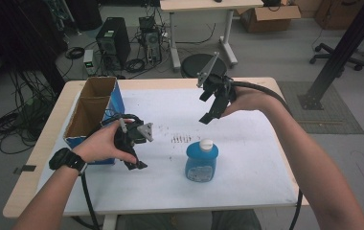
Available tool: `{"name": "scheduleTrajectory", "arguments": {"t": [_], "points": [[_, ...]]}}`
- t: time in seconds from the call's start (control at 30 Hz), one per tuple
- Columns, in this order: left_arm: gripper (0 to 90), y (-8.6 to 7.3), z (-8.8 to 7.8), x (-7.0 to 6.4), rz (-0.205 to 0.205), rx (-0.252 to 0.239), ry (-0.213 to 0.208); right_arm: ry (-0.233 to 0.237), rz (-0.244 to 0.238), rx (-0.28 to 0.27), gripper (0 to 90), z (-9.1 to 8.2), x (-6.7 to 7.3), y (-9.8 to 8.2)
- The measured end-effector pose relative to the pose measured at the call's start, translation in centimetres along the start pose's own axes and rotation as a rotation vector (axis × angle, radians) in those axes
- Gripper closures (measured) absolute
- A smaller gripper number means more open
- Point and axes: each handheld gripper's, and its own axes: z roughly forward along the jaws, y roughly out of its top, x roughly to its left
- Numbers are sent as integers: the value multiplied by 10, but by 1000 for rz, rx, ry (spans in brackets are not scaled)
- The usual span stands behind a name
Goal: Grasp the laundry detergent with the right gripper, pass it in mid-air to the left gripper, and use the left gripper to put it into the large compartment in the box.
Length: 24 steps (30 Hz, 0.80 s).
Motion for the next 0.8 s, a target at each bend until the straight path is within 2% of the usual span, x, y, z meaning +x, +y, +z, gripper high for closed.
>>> {"name": "scheduleTrajectory", "arguments": {"t": [0.3, 0.4, 0.57, 0.67, 0.8], "points": [[37, 0, -2, -1, -4, 0, -2, -16, 6, -50, 40, -16, 3, -6], [37, -1, -4, -1, -8, -8, 5, -24, -2, -97, 34, -26, 4, -9], [37, -1, -6, -2, -6, -16, 7, -20, -6, -133, 32, -33, 6, -13], [37, -3, -7, -3, -20, -17, 12, -23, -9, -158, 30, -38, 9, -18], [37, -5, -9, -3, -16, -24, 13, -31, -16, -192, 30, -45, 16, -29]]}}
